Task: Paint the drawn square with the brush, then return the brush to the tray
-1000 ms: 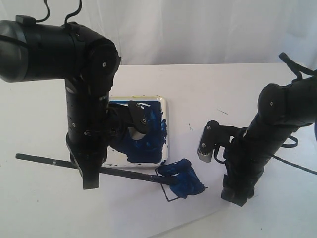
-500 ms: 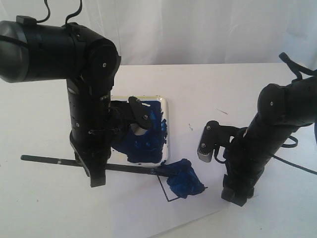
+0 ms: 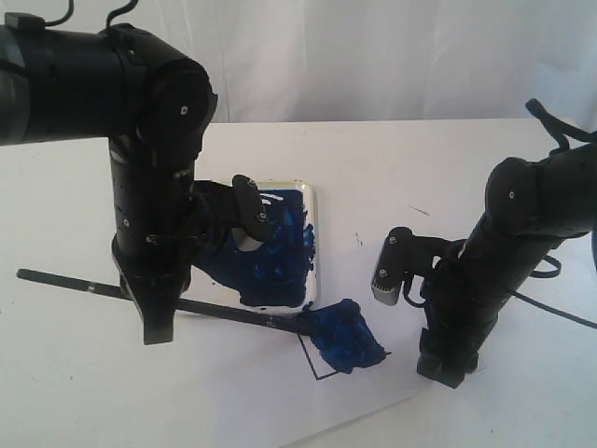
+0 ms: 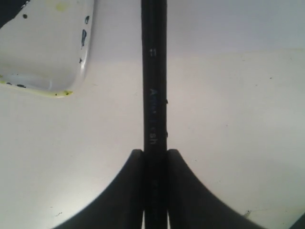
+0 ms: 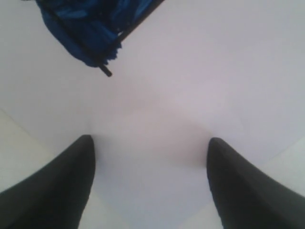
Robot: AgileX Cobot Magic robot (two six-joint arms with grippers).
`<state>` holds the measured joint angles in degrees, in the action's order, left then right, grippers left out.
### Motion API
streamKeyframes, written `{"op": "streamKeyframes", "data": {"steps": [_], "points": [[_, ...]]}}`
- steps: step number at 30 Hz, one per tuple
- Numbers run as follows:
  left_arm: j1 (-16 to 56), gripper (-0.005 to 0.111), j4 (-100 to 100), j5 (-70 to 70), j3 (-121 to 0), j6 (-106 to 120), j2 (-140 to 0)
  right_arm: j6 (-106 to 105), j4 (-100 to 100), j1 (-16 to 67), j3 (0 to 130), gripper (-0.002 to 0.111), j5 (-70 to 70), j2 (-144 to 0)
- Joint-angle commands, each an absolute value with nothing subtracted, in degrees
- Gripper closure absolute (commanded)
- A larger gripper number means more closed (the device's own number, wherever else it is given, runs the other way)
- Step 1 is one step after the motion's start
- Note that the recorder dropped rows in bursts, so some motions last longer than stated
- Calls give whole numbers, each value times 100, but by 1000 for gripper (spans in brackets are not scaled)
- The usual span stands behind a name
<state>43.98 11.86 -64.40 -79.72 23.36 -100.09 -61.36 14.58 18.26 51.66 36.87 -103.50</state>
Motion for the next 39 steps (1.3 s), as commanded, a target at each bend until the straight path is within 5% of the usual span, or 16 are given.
{"op": "streamKeyframes", "data": {"steps": [1, 39], "points": [[4407, 107, 1282, -6853, -7945, 2214, -9910, -6086, 1470, 1831, 5121, 45, 3711, -10487], [4407, 107, 1391, -6902, -7922, 2273, -9943, -6086, 1470, 1831, 5121, 45, 3711, -10487]]}}
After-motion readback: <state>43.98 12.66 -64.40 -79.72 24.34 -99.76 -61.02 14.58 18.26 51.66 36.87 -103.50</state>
